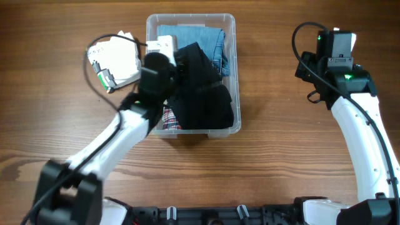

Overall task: Pack container
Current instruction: 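Open the left gripper and press the black garment down in the bin, then withdraw the left gripper left toward the white printed t-shirt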

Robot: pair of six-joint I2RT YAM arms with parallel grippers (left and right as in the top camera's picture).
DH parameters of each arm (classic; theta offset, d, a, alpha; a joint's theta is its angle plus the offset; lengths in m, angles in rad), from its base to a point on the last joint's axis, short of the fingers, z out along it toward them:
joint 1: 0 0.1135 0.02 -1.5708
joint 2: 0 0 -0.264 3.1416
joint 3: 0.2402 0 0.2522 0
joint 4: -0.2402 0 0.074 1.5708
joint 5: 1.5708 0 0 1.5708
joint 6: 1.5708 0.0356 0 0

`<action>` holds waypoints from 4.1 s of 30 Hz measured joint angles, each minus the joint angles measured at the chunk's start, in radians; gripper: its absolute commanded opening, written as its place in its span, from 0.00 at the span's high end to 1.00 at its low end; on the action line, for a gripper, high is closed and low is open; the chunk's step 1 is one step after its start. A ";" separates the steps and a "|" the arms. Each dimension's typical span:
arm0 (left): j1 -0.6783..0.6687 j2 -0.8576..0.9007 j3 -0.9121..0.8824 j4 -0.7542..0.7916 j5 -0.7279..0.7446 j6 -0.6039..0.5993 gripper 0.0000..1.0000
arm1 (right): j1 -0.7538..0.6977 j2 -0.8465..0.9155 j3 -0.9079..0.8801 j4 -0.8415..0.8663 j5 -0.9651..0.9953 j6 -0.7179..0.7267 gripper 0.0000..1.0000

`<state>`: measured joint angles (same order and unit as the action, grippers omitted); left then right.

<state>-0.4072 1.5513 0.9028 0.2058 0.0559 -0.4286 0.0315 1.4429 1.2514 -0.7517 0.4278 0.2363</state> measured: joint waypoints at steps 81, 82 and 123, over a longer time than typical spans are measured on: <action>0.491 -0.370 0.007 -0.326 -0.038 -0.005 0.96 | 0.000 0.000 0.000 0.001 0.000 0.000 0.00; 0.523 -0.346 0.008 -0.324 0.001 -0.023 0.96 | 0.000 0.000 0.000 0.000 0.000 0.000 0.01; 0.759 0.264 0.005 0.014 0.290 0.041 0.02 | 0.000 0.000 0.000 0.000 0.000 0.000 0.00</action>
<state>0.3519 1.8149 0.9077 0.2203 0.3458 -0.3874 0.0315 1.4429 1.2514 -0.7513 0.4278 0.2363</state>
